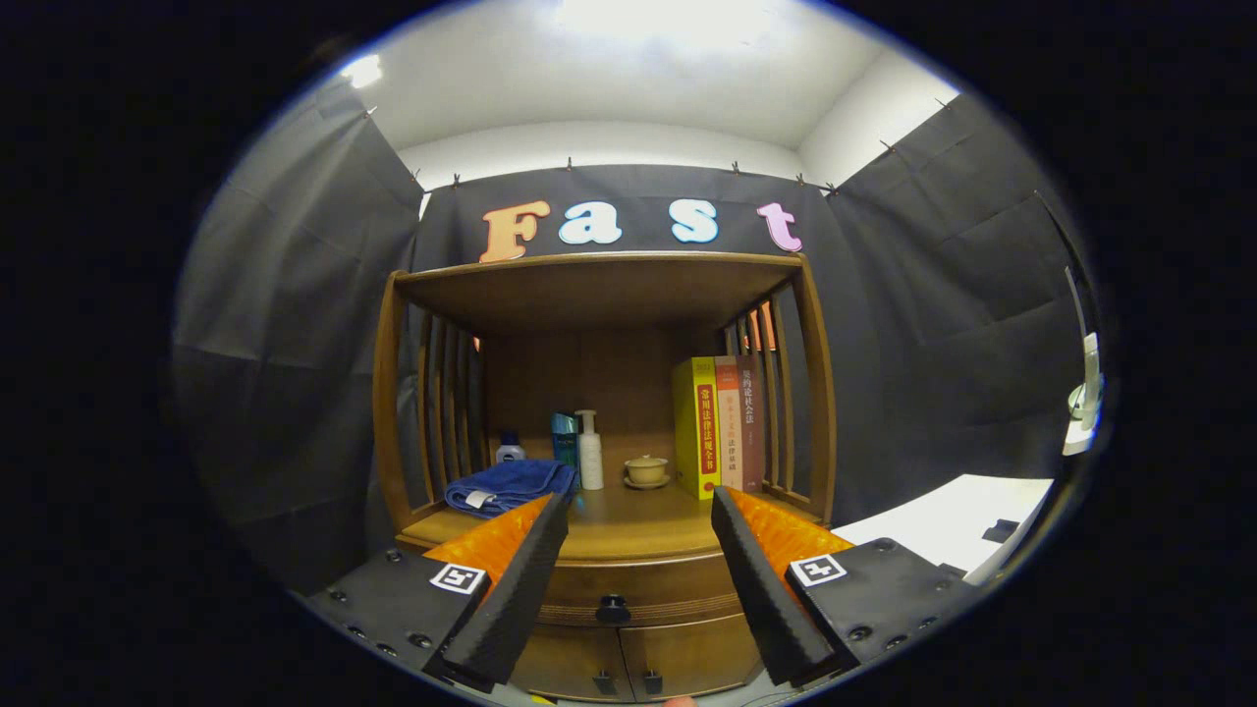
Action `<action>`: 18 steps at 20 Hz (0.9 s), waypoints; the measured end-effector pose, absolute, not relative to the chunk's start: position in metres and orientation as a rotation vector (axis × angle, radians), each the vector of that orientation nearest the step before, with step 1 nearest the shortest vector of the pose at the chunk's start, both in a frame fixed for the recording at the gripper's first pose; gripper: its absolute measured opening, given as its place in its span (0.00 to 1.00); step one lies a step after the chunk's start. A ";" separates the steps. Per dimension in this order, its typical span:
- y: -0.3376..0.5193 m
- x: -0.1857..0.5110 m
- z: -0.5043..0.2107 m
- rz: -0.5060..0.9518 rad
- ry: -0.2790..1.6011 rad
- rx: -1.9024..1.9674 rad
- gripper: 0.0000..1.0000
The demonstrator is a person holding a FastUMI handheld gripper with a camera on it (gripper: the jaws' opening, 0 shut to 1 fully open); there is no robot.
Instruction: Pull open the drawer, take out the items inside it, and place them on the countertop above the cabinet.
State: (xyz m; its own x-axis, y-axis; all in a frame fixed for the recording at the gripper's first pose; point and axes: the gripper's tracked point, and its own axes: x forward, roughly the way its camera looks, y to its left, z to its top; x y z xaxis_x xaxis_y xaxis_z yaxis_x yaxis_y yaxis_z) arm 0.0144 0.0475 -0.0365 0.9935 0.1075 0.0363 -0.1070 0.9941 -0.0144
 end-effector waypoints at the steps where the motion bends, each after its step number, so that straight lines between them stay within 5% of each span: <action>1: 0.052 0.021 -0.050 0.116 -0.031 -0.022 0.97; 8: 0.096 0.055 -0.164 0.216 0.080 -0.024 0.97; 18: 0.066 0.118 -0.260 0.131 0.227 -0.022 0.92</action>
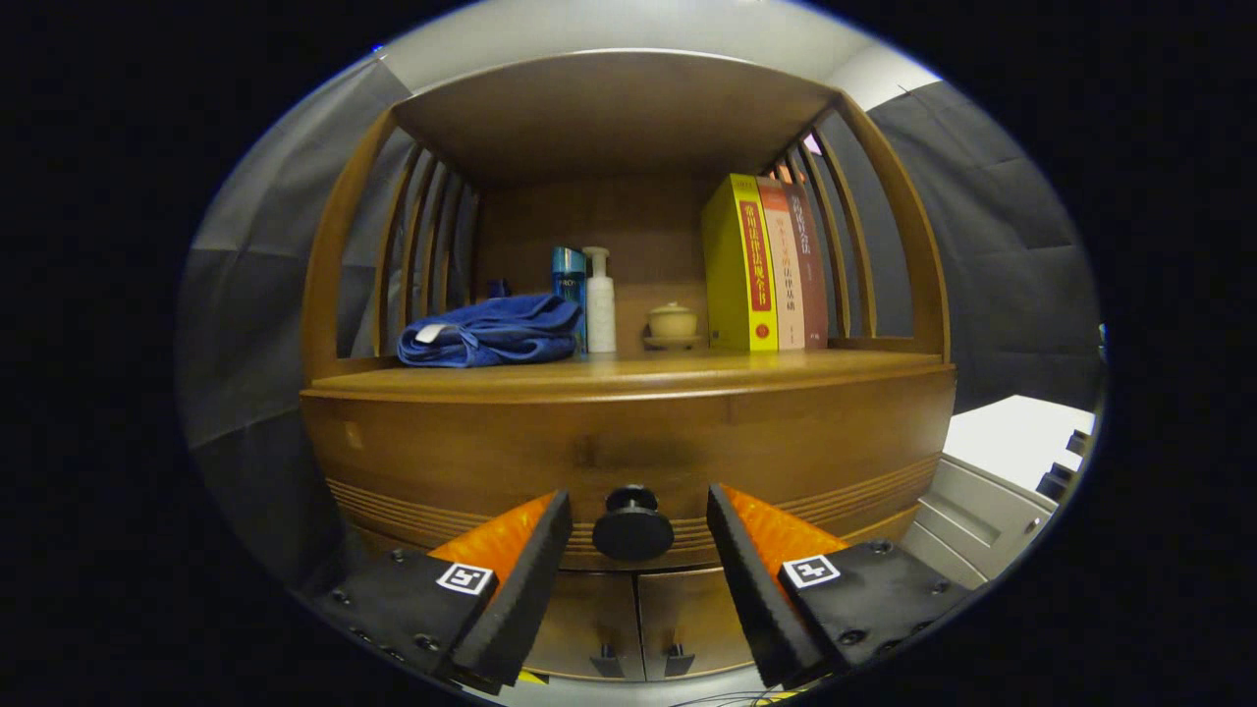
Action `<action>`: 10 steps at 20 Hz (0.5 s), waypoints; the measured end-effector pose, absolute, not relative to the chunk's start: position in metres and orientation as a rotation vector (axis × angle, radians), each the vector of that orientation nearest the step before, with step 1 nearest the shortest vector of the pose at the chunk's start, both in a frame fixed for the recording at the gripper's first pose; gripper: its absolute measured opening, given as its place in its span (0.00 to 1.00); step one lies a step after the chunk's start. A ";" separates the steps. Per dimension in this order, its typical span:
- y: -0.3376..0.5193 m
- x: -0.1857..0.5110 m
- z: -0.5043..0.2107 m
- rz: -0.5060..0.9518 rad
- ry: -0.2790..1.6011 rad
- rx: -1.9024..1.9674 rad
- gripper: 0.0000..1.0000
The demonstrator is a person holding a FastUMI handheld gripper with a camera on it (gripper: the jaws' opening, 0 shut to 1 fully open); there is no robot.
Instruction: Pull open the drawer, take out the items inside it, and place them on the countertop above the cabinet.
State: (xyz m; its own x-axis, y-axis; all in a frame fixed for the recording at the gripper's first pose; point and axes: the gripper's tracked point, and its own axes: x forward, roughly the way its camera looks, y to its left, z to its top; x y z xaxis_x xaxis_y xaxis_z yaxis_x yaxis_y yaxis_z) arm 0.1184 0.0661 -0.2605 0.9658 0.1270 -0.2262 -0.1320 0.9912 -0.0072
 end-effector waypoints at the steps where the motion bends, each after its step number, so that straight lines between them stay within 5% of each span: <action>1: 0.065 0.121 -0.264 0.131 0.233 -0.027 0.88; 10: 0.072 0.131 -0.269 0.147 0.227 -0.090 0.58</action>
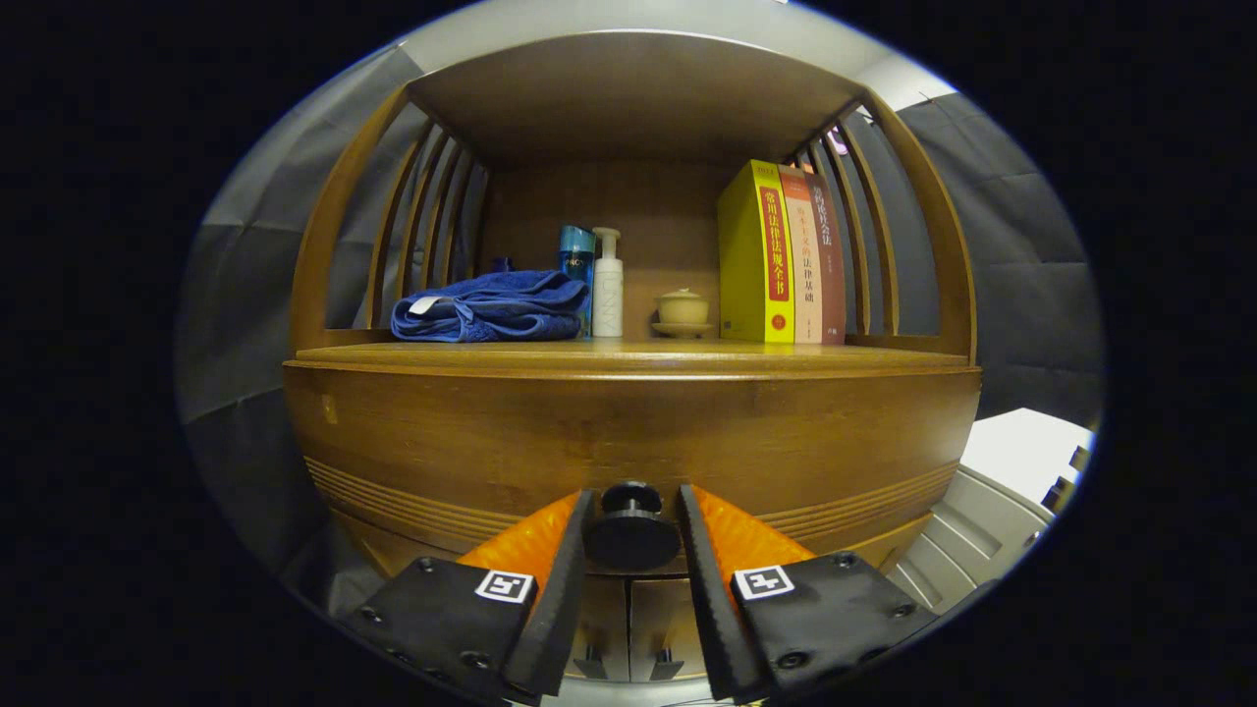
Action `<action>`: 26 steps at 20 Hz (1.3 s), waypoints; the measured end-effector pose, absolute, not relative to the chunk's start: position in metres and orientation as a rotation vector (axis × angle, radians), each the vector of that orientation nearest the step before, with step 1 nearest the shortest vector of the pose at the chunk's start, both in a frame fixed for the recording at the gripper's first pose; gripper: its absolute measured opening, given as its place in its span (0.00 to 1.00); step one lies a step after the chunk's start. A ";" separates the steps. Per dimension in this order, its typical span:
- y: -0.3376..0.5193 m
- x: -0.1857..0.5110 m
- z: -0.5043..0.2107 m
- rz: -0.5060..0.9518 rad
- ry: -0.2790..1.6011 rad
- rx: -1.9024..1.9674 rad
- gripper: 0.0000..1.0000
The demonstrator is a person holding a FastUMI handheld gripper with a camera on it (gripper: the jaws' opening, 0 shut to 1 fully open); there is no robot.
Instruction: Pull open the drawer, take out the items inside it, and place them on the countertop above the cabinet.
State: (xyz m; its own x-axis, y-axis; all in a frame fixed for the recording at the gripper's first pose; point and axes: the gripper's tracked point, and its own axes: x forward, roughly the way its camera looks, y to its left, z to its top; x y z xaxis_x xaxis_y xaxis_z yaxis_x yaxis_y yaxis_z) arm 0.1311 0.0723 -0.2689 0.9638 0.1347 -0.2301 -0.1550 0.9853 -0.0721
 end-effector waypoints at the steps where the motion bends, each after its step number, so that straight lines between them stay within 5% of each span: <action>1: 0.071 0.133 -0.269 0.143 0.221 -0.093 0.56; 8: 0.070 0.129 -0.270 0.141 0.266 -0.065 0.38; 26: 0.056 0.028 -0.255 0.144 0.353 -0.039 0.38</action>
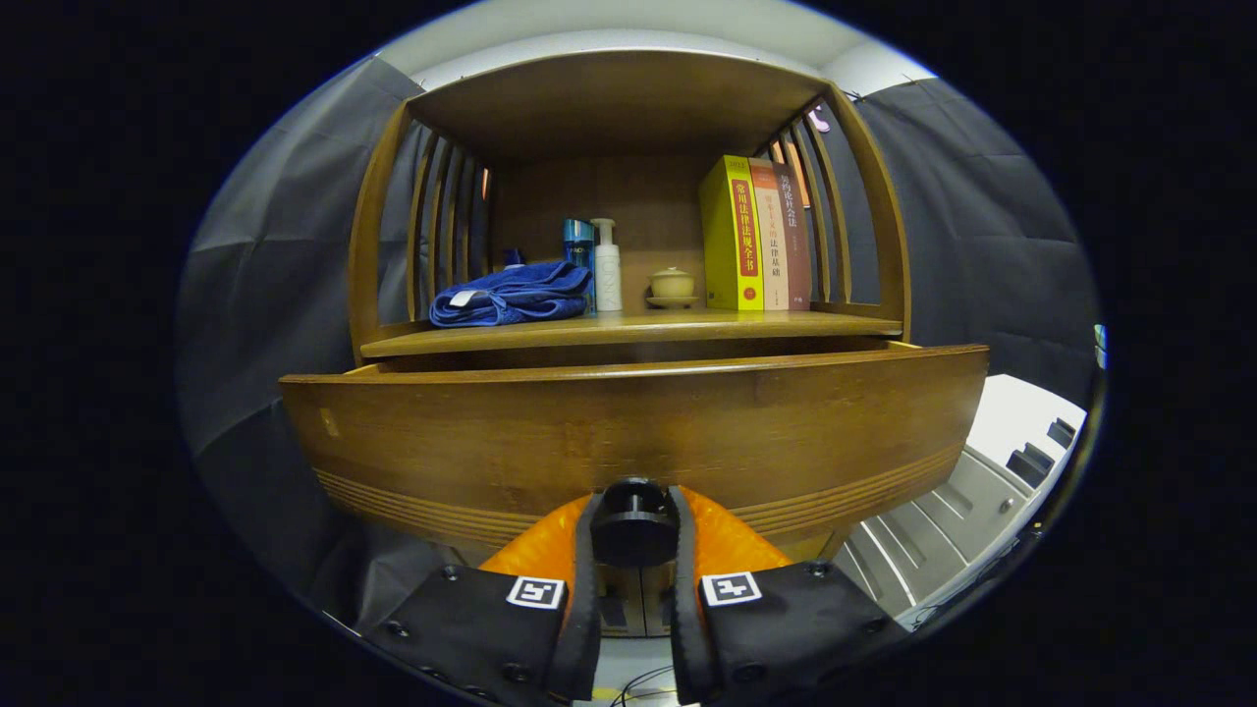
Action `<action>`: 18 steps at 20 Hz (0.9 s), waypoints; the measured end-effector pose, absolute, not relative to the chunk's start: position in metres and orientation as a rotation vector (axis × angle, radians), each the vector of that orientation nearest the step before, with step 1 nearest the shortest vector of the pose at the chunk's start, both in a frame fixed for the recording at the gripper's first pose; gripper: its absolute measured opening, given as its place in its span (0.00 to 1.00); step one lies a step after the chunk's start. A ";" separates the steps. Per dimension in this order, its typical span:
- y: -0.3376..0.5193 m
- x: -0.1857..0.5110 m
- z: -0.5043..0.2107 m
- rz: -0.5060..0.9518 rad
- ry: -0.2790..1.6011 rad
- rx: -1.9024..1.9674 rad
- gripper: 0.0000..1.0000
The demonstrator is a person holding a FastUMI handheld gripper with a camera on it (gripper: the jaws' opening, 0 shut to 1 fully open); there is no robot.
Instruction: Pull open the drawer, take out the items inside it, and place them on the countertop above the cabinet.
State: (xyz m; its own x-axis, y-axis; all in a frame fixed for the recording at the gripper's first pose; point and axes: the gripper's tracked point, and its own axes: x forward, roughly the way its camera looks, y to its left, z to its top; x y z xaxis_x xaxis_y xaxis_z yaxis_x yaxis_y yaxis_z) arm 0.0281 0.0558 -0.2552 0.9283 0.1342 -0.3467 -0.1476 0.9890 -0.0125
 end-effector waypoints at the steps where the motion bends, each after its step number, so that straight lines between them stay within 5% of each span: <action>1: 0.055 0.022 -0.254 0.145 0.355 -0.045 0.38; 18: 0.046 -0.026 -0.257 0.151 0.404 -0.053 0.37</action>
State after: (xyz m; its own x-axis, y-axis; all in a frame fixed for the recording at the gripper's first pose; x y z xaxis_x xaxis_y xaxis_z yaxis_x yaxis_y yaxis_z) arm -0.0260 0.0461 -0.2565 0.9082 0.1359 -0.3958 -0.1571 0.9874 -0.0215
